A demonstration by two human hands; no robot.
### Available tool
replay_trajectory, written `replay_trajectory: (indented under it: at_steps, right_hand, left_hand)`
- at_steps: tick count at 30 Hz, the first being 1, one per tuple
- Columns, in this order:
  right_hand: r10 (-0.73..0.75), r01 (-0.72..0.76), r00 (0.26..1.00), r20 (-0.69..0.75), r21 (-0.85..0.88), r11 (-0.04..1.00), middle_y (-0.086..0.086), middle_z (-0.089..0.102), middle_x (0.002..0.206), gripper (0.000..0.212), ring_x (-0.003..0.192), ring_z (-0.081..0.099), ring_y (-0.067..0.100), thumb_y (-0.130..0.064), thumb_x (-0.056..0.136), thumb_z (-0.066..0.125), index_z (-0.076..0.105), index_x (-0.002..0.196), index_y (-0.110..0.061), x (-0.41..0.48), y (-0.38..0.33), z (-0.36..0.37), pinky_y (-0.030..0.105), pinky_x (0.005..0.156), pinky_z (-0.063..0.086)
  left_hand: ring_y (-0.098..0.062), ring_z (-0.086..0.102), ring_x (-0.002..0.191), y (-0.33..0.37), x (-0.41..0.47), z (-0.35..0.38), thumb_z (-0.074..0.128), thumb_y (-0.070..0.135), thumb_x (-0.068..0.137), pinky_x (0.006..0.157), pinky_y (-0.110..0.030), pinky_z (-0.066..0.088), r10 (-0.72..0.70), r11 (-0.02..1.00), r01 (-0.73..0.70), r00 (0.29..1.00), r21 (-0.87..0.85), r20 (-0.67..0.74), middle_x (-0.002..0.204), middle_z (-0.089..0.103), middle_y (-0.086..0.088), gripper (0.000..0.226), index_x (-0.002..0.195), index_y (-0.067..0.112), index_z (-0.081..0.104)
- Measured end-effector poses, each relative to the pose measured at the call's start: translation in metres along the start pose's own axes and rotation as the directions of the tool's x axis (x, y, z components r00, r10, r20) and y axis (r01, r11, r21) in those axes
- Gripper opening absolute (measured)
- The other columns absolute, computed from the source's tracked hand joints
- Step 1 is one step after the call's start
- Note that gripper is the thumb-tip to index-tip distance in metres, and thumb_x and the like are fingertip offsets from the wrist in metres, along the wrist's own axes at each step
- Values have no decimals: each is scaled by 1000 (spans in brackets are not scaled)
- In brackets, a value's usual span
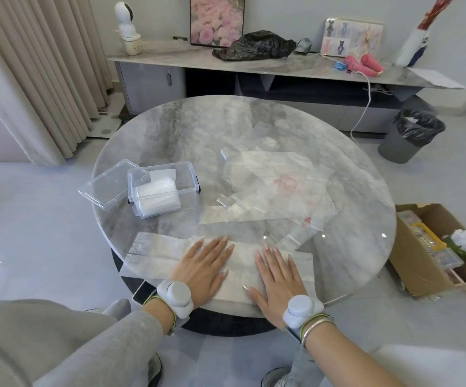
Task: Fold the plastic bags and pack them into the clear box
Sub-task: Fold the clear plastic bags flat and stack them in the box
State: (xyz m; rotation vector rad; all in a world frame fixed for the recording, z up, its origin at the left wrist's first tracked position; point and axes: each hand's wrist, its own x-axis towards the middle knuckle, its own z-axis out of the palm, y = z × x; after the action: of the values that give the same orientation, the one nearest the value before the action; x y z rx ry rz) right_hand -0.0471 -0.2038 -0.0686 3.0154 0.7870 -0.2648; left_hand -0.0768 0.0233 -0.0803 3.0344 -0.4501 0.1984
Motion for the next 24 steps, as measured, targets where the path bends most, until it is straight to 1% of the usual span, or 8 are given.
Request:
replay_trajectory:
  at_steps: [4,6,10,13,16,19,22,24]
  right_hand:
    - [-1,0,999,-41,-10,1000,6,30,155,75,143,18,20,-65,95,17,32,148,-14,6,10,3,44,110,15]
    - [0,0,999,-43,2,1000,5,24,157,76,144,14,20,-66,95,16,28,149,-14,9,15,3,43,111,13]
    - [9,-8,998,-56,9,1000,6,25,157,76,144,15,21,-65,96,17,27,149,-13,10,17,2,44,110,16]
    - [23,-22,998,-56,22,1000,7,25,156,76,145,14,20,-64,96,17,27,149,-10,9,15,3,44,110,15]
    - [30,-29,998,-56,24,999,8,22,157,80,146,9,18,-65,96,14,24,150,-8,8,14,5,43,112,12]
    - [37,-35,996,-75,37,999,7,14,159,84,146,0,15,-68,94,9,16,151,-7,10,14,9,41,114,5]
    - [44,-39,994,-97,52,998,9,16,158,84,146,4,17,-67,95,11,18,151,-4,9,13,11,40,114,7]
    - [39,-32,992,-120,60,998,10,11,159,85,148,4,20,-67,95,9,14,151,-3,8,15,14,39,115,5]
  left_hand:
    - [-22,36,142,0,-1,1,25,41,101,108,-46,40,6,1000,-6,1000,-17,-13,155,34,-8,57,149,14,39]
    - [-22,34,143,-1,-2,2,19,40,103,110,-45,38,7,1000,-8,1000,-20,-19,156,32,-7,57,150,13,37]
    - [-22,23,147,-3,-2,4,9,40,104,114,-46,22,24,1000,-24,1000,-9,-20,159,26,-7,60,152,13,31]
    - [-19,13,149,-5,-3,8,9,42,104,116,-45,15,19,999,-19,1000,-41,-10,162,16,-5,59,155,16,21]
    - [-15,4,150,-6,-4,11,17,45,104,119,-44,10,4,996,-4,1000,-86,-2,164,7,-2,58,156,19,14]
    - [-14,2,150,-7,-5,11,19,44,103,119,-44,9,5,995,-4,1000,-95,3,164,6,-1,59,156,19,12]
    - [-14,3,150,-7,-6,11,19,46,103,119,-45,10,8,996,-8,1000,-94,-2,164,7,-1,61,156,18,11]
    - [-14,3,150,-7,-5,11,20,48,103,119,-44,10,13,996,-13,1000,-92,-4,164,7,-1,62,156,18,11]
